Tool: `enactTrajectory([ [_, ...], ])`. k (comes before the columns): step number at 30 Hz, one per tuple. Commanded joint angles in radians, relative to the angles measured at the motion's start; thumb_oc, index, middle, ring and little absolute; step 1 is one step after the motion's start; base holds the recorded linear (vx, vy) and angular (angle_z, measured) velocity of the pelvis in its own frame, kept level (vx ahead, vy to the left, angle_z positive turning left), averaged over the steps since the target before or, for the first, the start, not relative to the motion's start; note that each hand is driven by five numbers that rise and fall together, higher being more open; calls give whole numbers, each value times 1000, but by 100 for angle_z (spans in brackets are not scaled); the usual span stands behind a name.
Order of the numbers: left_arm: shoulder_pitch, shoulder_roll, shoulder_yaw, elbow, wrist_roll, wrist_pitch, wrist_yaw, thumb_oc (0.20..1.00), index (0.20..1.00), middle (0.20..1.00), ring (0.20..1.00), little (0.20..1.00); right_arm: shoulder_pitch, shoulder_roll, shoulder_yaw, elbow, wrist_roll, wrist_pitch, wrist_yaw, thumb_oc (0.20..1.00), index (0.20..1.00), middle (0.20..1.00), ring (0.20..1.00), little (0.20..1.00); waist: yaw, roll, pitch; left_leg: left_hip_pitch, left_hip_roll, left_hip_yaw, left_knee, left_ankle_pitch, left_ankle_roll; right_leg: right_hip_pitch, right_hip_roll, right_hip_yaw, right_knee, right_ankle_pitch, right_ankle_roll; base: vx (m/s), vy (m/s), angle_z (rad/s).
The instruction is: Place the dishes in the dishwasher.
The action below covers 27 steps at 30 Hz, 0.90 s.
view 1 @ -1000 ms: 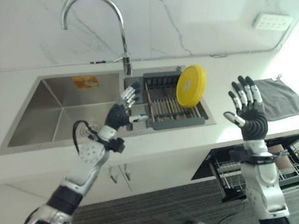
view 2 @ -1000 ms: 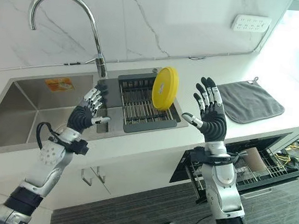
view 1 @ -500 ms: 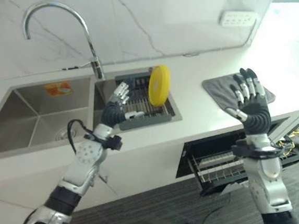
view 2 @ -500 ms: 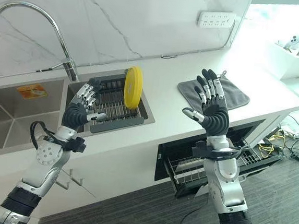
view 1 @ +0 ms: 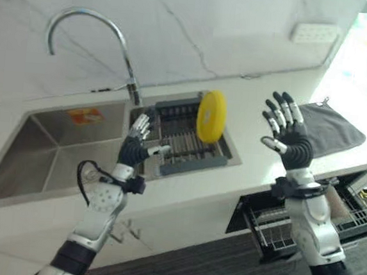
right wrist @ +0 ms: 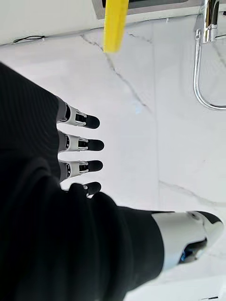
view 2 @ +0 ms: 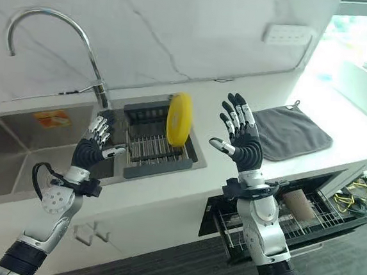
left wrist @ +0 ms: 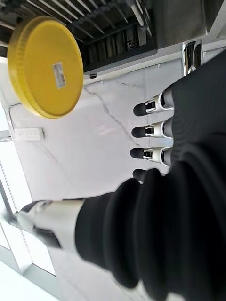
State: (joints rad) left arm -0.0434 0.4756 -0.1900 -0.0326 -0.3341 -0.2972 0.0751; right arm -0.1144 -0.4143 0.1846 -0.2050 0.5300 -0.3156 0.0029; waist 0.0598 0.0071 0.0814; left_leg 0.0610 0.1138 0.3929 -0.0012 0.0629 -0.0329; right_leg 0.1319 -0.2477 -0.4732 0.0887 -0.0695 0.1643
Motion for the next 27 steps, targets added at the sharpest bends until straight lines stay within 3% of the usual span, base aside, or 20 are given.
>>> enactTrajectory([
  [1,-42,9,37,-70,0,-51,-10,1000,1000,1000,1000,1000,-45,-37,-48,-55,0,-38,-10,1000,1000,1000,1000,1000,-12,11,8,-9,94,-25,50,-69,-76,-27,15,-5,-18,3,-16,12,-31,-13],
  [10,-41,9,33,-71,13,-50,-17,1000,1000,1000,1000,1000,-40,-39,-49,-39,-1,-3,-29,1000,1000,1000,1000,1000,-12,11,9,-13,105,-14,61,-67,-80,-18,15,-13,-22,4,-17,25,-9,-7],
  [14,-50,21,26,-78,5,-34,-24,1000,1000,1000,1000,1000,-88,-50,-66,15,3,2,-101,1000,1000,1000,1000,1000,-2,11,11,-13,105,-18,65,-68,-80,-13,14,-18,-27,7,-17,80,-13,1],
  [15,-58,29,19,-80,-3,-21,-35,1000,1000,1000,1000,1000,-131,-57,-78,43,35,51,-116,1000,1000,1000,1000,1000,8,9,11,-12,100,-27,66,-74,-78,-12,12,-22,-26,8,-17,113,-12,6],
  [20,-65,44,10,-88,-20,-12,-77,1000,1000,1000,1000,1000,-222,-64,-70,148,117,138,-88,1000,1000,1000,1000,1000,38,2,14,-11,77,-56,72,-90,-69,-8,7,-31,-26,10,-14,134,-10,10],
  [27,-66,63,-2,-111,-32,-6,-114,1000,1000,1000,1000,1000,-291,-45,-70,249,239,196,-54,1000,1000,1000,1000,1000,66,3,31,-6,56,-97,61,-95,-57,-10,0,-29,-14,13,-5,143,26,11],
])
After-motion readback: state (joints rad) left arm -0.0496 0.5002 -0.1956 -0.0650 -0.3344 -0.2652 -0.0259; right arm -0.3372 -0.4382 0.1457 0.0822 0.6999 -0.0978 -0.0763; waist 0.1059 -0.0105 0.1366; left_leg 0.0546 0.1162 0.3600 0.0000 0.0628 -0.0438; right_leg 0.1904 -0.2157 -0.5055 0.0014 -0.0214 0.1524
